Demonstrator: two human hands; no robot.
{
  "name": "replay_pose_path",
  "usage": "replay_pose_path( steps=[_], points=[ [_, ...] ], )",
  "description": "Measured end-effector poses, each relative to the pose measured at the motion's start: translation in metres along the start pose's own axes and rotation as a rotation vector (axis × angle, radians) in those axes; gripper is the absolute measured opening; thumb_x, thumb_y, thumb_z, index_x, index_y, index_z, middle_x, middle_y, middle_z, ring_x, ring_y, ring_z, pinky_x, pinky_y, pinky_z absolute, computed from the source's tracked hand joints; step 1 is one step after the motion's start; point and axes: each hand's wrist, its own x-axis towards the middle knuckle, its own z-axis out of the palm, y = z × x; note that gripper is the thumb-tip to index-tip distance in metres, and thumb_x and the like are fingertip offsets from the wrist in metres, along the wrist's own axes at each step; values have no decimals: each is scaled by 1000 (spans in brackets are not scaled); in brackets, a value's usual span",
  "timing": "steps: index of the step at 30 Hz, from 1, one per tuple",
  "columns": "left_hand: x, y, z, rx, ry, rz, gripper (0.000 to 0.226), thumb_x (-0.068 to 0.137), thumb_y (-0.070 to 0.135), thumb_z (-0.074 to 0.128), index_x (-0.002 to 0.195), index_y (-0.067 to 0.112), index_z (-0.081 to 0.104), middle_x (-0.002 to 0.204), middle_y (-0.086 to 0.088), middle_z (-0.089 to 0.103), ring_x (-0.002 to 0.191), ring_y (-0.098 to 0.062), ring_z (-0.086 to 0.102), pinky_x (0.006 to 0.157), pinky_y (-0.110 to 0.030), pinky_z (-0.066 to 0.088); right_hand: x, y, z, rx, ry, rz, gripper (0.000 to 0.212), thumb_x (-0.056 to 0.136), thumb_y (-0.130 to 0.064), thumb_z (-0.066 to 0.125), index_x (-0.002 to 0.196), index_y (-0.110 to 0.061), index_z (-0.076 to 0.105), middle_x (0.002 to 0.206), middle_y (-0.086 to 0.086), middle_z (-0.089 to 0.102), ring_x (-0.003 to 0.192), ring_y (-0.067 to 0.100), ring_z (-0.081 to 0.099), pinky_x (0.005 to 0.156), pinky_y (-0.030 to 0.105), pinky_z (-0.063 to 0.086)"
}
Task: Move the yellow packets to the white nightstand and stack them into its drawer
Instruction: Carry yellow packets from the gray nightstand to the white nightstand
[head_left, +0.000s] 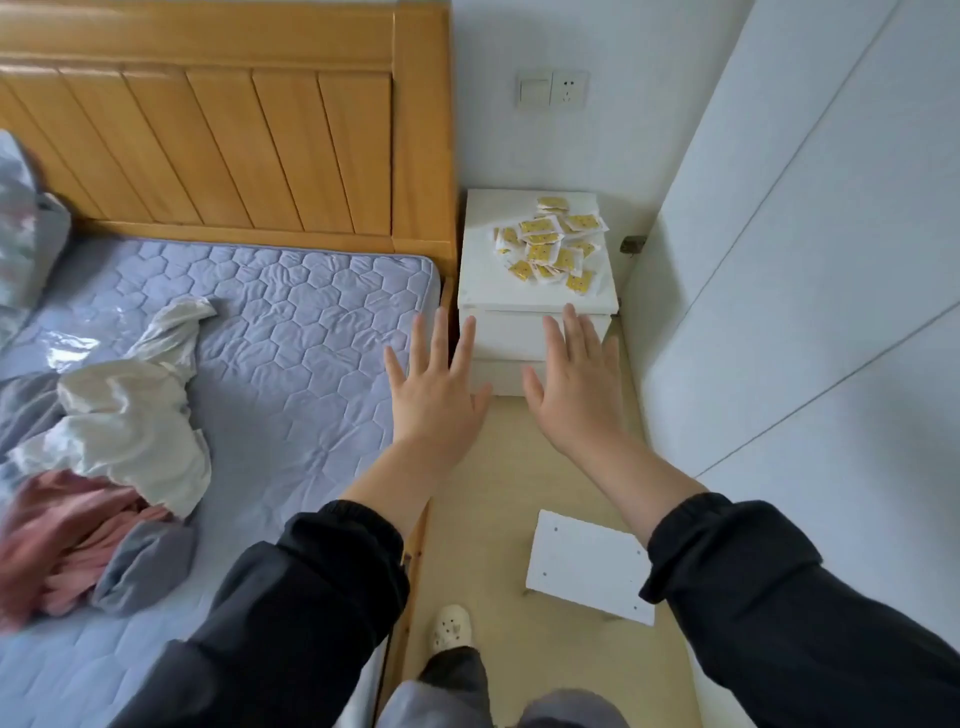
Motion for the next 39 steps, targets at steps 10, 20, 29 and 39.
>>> replay_pose_path(
  steps=[10,20,29,39],
  points=[
    [-197,21,12,-65,-31,-402,68,99,50,25,152,27,-12,160,-5,-15,146,-28,-19,116,-57,-3,-129,-30,1,44,-108,-351,60,97,-39,38,148,-9,28,157,17,16,144,35,17,112,58,14],
    [-431,-10,-31,-75,103,-769,69,99,48,29,152,26,-10,160,-4,-17,146,-27,-21,115,-57,-6,-299,-135,-41,63,-165,-777,61,98,-41,36,148,-8,28,157,18,15,144,35,17,113,57,16],
    [-734,-43,-47,-6,202,-1081,71,99,49,31,152,28,-11,160,-2,-17,146,-26,-21,114,-56,-9,-554,-270,-50,112,-242,-1084,63,95,-44,29,145,-6,31,157,17,15,143,36,19,112,58,14],
    [-1086,-72,-68,40,267,-1340,72,96,45,42,154,26,3,162,-4,-3,148,-27,-8,113,-60,1,-871,-412,-64,254,-322,-1293,60,96,-38,44,146,-9,29,158,13,15,144,32,16,114,54,9]
  ],
)
